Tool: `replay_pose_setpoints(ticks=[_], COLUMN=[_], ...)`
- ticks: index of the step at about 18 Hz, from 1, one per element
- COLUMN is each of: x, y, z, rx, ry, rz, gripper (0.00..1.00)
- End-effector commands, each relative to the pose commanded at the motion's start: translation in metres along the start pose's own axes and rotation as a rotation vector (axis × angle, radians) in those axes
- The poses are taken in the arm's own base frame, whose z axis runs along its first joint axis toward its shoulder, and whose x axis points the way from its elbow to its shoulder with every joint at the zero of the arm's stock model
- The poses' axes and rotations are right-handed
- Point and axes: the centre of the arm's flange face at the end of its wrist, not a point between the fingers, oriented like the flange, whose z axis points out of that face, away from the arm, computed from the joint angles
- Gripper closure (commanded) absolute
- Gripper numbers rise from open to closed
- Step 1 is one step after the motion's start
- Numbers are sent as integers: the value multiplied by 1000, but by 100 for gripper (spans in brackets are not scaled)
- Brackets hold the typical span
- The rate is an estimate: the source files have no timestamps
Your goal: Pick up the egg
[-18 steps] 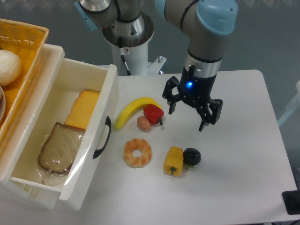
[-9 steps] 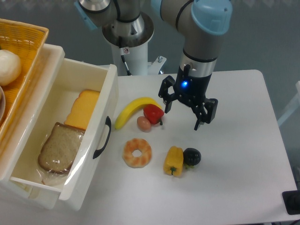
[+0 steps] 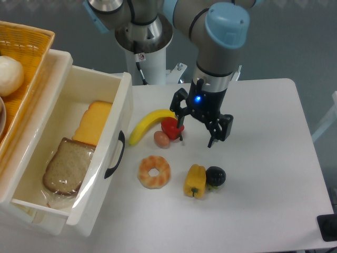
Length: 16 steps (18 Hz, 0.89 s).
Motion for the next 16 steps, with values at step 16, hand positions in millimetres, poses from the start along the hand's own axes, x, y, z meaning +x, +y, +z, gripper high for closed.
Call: replay_pose_setpoints(ticks=[16], x=[30], y=[-17], z=[57], rx=[-235], ry=[58], rz=[438], gripper=[0])
